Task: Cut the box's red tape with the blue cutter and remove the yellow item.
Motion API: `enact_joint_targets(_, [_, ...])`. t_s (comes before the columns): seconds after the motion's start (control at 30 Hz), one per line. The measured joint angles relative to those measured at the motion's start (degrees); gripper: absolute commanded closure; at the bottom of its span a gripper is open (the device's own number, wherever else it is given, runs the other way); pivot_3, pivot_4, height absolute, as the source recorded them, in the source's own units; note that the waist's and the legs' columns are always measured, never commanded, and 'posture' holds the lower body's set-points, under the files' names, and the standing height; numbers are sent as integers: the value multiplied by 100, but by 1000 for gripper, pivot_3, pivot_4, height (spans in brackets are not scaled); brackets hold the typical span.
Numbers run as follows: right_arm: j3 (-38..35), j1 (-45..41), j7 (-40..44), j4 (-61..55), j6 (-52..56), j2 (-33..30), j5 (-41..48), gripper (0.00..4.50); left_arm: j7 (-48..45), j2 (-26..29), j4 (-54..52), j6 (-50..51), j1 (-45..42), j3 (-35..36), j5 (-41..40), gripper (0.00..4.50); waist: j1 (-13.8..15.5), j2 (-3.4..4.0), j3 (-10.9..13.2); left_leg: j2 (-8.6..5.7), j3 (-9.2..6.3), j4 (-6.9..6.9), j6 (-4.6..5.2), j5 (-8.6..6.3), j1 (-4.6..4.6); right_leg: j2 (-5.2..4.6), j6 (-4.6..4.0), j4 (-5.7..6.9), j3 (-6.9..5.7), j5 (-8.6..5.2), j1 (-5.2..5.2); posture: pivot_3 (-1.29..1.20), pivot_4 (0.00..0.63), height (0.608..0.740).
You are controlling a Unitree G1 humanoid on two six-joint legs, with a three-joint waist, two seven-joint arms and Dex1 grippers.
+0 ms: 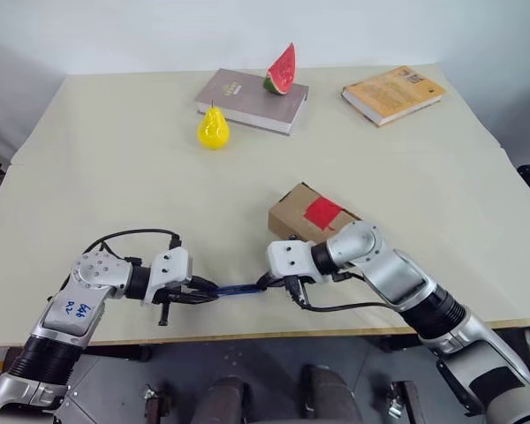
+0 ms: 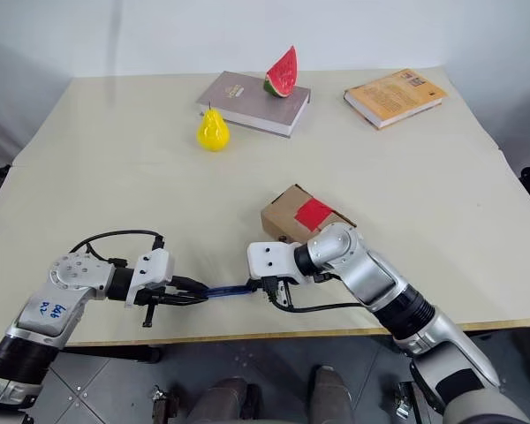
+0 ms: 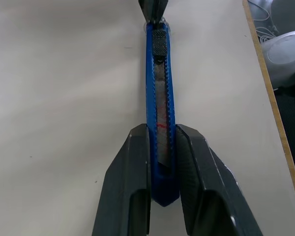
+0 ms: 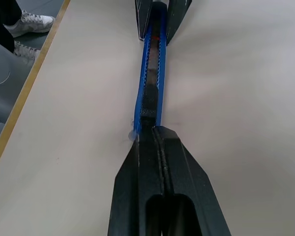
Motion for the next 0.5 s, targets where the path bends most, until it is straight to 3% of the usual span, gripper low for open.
enact_joint_targets(0.5, [160,-123,-62,528,-59,859,-219,4500,31,-17,-16,78,-12,-45,28,4096,-3,1,0,3,-12,-21,-2,-1,57,3,-1,-34,-2,0,65,0,150,740])
